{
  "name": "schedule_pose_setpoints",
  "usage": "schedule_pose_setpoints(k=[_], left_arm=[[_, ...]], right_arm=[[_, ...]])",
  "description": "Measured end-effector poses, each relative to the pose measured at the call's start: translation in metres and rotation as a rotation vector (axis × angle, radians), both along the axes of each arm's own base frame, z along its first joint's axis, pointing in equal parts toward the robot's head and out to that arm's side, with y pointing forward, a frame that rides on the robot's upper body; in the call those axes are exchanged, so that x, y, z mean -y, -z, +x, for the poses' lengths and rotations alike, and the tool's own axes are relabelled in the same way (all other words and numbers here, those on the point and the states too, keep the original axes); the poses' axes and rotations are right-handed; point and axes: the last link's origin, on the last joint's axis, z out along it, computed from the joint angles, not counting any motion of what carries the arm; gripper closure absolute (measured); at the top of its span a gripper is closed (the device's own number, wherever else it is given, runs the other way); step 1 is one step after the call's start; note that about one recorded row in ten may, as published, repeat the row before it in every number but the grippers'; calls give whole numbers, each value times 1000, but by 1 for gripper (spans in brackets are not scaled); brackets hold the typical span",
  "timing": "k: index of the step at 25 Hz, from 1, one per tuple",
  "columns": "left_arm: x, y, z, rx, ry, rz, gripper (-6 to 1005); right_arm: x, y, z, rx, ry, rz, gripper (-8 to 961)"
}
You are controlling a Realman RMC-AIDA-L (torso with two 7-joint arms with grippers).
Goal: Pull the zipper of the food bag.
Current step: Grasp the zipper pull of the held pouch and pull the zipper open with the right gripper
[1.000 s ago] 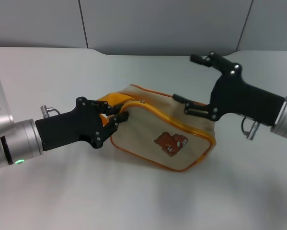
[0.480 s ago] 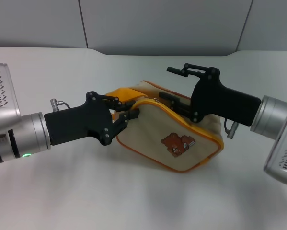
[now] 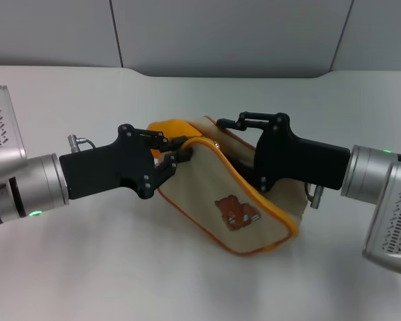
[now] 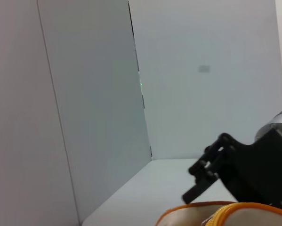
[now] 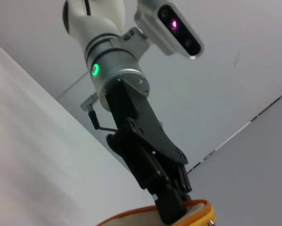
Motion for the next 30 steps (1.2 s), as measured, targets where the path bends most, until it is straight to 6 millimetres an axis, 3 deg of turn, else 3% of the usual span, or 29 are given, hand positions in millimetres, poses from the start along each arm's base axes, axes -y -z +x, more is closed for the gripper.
schedule_pose_setpoints(k=[16, 30], left_arm=[[-3, -6, -3, -30, 6, 2, 880], [-4, -4, 4, -19, 23, -3, 879]], right_arm=[[-2, -11, -5, -26, -49, 34, 450], [1, 0, -13, -3, -85, -26, 451]])
